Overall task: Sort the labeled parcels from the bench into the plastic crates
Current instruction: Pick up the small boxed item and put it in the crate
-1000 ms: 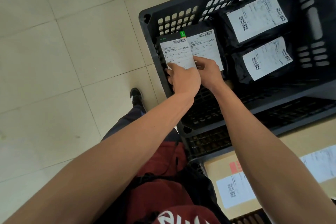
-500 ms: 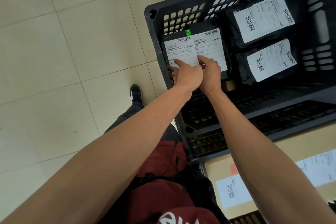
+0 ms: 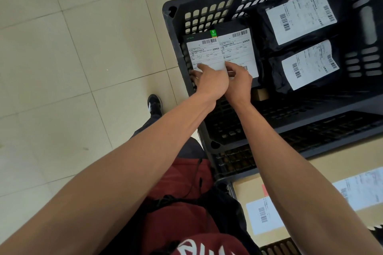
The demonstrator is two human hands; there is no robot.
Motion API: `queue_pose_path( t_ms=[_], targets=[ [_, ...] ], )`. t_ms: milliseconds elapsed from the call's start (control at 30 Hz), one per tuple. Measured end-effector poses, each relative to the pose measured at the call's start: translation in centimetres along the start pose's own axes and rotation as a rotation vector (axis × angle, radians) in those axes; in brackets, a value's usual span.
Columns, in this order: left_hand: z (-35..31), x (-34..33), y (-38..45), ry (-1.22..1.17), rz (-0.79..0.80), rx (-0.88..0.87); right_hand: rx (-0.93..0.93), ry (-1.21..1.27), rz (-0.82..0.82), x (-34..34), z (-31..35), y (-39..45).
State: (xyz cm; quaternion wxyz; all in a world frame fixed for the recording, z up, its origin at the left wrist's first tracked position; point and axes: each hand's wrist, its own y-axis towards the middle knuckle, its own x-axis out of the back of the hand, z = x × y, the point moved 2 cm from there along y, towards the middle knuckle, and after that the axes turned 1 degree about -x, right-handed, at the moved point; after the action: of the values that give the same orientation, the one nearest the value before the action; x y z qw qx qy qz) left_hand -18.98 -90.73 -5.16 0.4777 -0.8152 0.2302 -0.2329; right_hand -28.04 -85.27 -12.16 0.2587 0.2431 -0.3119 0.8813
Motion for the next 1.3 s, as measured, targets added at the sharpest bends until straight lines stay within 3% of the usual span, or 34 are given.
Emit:
queue_pose_path(
  t_ms=[167,333,500,900,1300],
  targets=[
    [-0.1,0.6,0.2,-0.253,-0.001,0.108,-0.028,0.025,-0.008,0.0,0.3,-0.2],
    [1.3,0.2,0.3,-0.582,-0.04,0.075,-0.072,-0.005,-0.003,0.2,-0.3,0.0],
    [1.2,-0.4,0.7,-0.681,-0.09,0.105,-0.103,-0.04,0.026,0.5,-0.9,0.1],
    [2.6,-1.7,1.8,-0.716,-0.195,0.207,-0.031,-0.18,0.072,-0.1,-1.0,0.1],
    [0.7,-0.6,5.6,-0.563,-0.289,0.155,0.128,-0.372,0.054,-2.4,0.2,0.5]
  ],
)
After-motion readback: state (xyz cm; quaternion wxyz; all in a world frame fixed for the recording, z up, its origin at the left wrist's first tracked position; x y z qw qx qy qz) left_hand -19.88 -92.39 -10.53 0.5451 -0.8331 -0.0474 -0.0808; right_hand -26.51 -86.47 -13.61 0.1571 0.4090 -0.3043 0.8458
